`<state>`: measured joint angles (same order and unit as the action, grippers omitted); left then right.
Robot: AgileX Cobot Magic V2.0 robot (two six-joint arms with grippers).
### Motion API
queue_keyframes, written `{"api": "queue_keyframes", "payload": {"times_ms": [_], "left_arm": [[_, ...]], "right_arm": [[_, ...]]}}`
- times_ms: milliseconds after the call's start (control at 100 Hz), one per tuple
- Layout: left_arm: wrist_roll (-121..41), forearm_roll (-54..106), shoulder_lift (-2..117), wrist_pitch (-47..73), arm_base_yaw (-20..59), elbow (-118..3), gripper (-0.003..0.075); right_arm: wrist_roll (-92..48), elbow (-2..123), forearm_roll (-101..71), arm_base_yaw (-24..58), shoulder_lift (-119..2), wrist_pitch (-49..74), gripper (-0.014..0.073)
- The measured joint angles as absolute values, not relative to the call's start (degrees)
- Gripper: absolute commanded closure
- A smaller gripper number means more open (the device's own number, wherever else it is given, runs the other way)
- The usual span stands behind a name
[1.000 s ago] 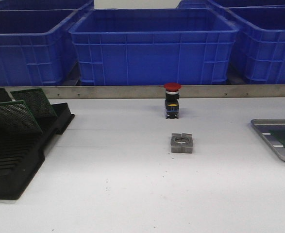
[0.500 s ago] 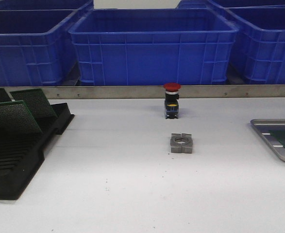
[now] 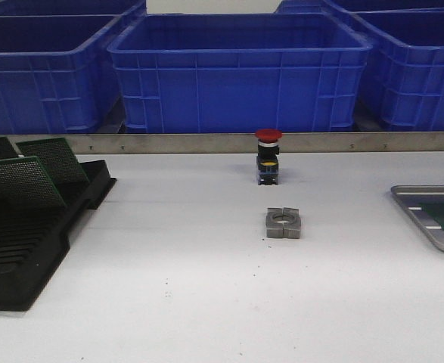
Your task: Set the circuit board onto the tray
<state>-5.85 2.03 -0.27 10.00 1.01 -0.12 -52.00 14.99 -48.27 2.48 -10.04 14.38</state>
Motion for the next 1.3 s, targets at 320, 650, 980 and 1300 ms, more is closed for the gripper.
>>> {"api": "queue_keyframes", "payload": {"times_ms": [320, 650, 980, 1300], "left_arm": [[-5.85, 2.03, -0.27, 10.0, 1.01, -0.12, 0.0737], [-5.85, 2.03, -0.27, 10.0, 1.01, -0.12, 0.0737], [-5.85, 2.03, -0.27, 10.0, 1.01, -0.12, 0.0737], [-5.85, 2.03, -0.27, 10.0, 1.01, -0.12, 0.0737]], "right_arm": [[-52.0, 14.99, -48.27, 2.48, -10.04, 14.38, 0.0653], [-52.0, 14.9, -48.27, 2.48, -10.04, 12.24, 0.0653], [-37.2, 11.99, -30.02, -0.68, -9.62, 10.96, 0.0653], [4.75, -1.2, 6.49, -1.35, 0.38, 4.82, 0.0653]]}}
